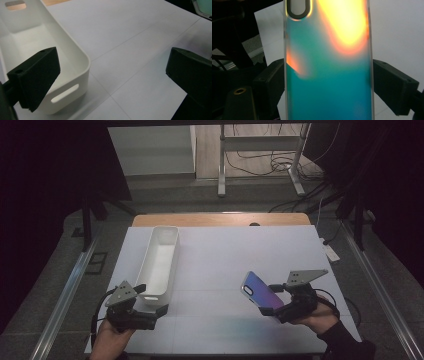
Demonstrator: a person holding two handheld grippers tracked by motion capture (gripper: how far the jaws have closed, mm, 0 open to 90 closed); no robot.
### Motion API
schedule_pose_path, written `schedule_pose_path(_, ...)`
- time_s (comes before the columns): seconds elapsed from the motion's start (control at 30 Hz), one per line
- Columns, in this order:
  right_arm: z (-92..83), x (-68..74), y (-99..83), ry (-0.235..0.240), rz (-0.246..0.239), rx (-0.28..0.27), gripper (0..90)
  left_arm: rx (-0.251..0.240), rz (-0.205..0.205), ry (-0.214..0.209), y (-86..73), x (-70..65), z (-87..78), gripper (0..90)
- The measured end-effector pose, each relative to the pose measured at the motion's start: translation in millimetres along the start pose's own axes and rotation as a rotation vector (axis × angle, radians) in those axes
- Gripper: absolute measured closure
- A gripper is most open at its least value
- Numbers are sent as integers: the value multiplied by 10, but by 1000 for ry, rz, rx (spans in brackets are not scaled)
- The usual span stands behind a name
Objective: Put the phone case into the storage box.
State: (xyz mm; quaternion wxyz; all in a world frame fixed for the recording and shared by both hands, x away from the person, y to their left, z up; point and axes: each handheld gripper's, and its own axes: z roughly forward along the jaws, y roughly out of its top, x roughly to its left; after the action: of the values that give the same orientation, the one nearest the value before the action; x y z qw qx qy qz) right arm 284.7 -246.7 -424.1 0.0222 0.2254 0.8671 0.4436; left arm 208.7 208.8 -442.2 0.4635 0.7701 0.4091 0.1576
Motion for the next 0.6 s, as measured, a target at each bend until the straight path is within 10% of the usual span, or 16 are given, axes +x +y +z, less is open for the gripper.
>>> schedule_pose_path(0.6,49,47,131,67,-14,-60,165,-40,48,-68,197,-19,197,2)
